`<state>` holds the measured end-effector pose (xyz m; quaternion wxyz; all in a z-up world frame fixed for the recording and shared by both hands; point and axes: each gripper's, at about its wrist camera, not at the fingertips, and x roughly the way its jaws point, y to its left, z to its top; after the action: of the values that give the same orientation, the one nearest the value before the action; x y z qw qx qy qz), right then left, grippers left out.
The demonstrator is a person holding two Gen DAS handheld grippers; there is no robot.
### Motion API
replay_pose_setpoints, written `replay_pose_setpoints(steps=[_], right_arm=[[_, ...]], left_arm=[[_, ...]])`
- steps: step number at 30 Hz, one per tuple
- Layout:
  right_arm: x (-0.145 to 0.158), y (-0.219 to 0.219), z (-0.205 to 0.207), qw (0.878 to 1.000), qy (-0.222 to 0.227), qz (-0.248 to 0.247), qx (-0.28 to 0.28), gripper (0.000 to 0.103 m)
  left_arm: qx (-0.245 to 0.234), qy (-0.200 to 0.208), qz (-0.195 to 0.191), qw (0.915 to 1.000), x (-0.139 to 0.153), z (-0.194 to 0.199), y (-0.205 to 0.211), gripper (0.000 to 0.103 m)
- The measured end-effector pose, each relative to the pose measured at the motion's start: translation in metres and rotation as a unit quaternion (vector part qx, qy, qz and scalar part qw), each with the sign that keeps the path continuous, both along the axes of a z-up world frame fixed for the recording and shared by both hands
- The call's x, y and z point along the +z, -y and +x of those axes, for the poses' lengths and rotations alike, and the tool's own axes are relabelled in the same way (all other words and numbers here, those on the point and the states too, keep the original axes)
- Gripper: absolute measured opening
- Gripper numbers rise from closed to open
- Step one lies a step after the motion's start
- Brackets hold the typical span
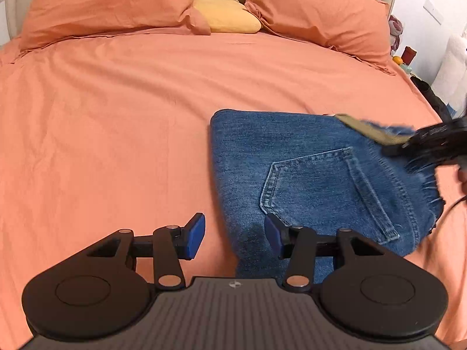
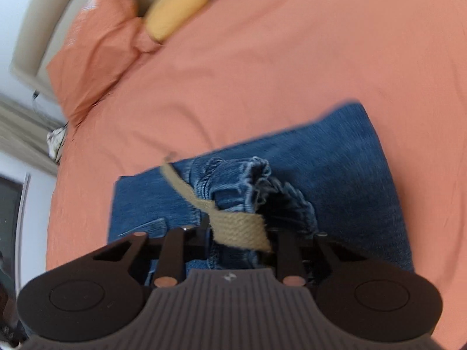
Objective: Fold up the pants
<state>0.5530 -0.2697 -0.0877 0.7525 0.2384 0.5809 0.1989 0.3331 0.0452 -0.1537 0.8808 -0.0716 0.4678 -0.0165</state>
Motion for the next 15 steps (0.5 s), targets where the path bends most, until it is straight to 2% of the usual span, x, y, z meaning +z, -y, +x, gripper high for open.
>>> replay_pose_setpoints(steps=[5,9,12,15], right_arm=[[0.076,-0.013,-0.007,0.997,0.067,-0.005,0.034,0.017],[0.115,-0.001,-0.006,0.995,0.098,-0.007,0.019,0.017],[0.104,0.023,0.002,0.996,0.075,-0.037,-0.01,0.017],[0.055,0.043,0.009,0.997,0.017,-0.066,-0.045,0.017]], left_arm=[[0.01,0.009,-0.013,0.9998,-0.001,0.003,0.001,0.055],[-0.006,0.029,-0.02,0.9994,0.008,-0.001,0.006,0.055],[-0.017,0.033,-0.021,0.9991,0.009,0.0,0.01,0.055],[-0.021,0.028,-0.026,0.999,0.006,0.002,0.014,0.055]])
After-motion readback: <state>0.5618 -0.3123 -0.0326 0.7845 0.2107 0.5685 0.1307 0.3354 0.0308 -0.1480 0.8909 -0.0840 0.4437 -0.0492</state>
